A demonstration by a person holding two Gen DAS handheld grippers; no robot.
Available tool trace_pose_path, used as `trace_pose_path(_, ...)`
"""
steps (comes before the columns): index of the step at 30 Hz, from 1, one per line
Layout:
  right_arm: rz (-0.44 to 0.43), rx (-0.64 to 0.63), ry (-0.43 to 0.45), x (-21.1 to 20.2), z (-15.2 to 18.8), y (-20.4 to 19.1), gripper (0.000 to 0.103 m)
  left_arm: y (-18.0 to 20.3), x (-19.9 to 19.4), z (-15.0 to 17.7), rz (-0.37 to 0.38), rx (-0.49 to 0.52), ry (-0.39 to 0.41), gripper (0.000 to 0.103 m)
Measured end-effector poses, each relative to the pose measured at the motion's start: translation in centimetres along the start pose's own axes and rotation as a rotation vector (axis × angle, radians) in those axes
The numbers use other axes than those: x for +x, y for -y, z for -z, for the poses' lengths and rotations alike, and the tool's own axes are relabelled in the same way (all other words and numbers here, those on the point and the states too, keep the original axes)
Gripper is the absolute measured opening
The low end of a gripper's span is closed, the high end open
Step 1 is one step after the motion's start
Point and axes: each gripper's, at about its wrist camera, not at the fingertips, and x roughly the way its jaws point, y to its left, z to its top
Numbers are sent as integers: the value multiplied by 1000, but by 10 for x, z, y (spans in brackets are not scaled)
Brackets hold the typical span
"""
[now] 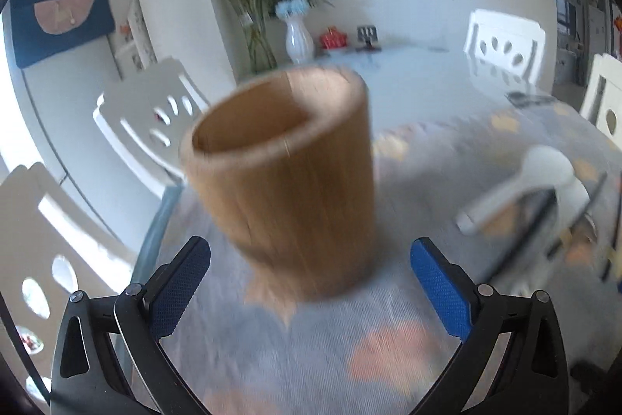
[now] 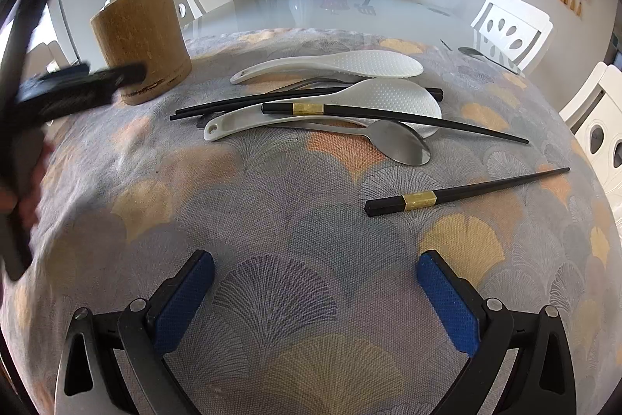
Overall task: Organize utensils
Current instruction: 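Grasp the wooden holder cup with the left gripper and lift it, then grasp a white rice paddle with the right gripper while the left gripper holds the cup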
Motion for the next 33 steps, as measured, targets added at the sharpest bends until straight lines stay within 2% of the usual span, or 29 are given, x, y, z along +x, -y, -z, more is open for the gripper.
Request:
trace_pose_path(7,15,38,-44,3,-10,2,103,-21,20,-15,28,-134,69,103)
trace_pose_path(10,18,76,-139,7,-23,4,103,-24,27,-17,48,-174,67,103)
trace_pose_path(11,17,97,-189,9,-30,4,100,-24,28,-17,47,-179,62,103)
trace_pose_path(12,-5,134,-233,9,-38,8,92,-23,30,-18,41,-176,52,103)
trace_pose_path(14,-90,238,-287,7,-55,20,85,-19,31,-17,22,-162,43,103)
trace_pose_path(16,-193,409,-341,4,-74,40,85,-16,28,-17,-5,-145,56,103)
trace_pose_path(17,-279,538,-353,3,-85,55,85,-15,27,-17,-14,-140,61,103)
trace_pose_path(19,-377,734,-395,7,-100,74,85,-13,25,-17,-34,-129,70,103)
trace_pose_path(21,-427,883,-434,17,-114,88,85,-12,24,-18,-45,-124,74,103)
trace_pose_path(23,-448,1000,-418,28,-129,100,85,-13,24,-18,-45,-126,78,103)
trace_pose_path(28,-229,1079,-430,49,-165,116,85,-20,15,-16,-25,-153,122,103)
trace_pose_path(31,-154,1048,-435,58,-170,119,84,-21,12,-16,-23,-157,142,103)
trace_pose_path(33,-95,985,-454,71,-178,118,82,-20,11,-16,-22,-158,145,103)
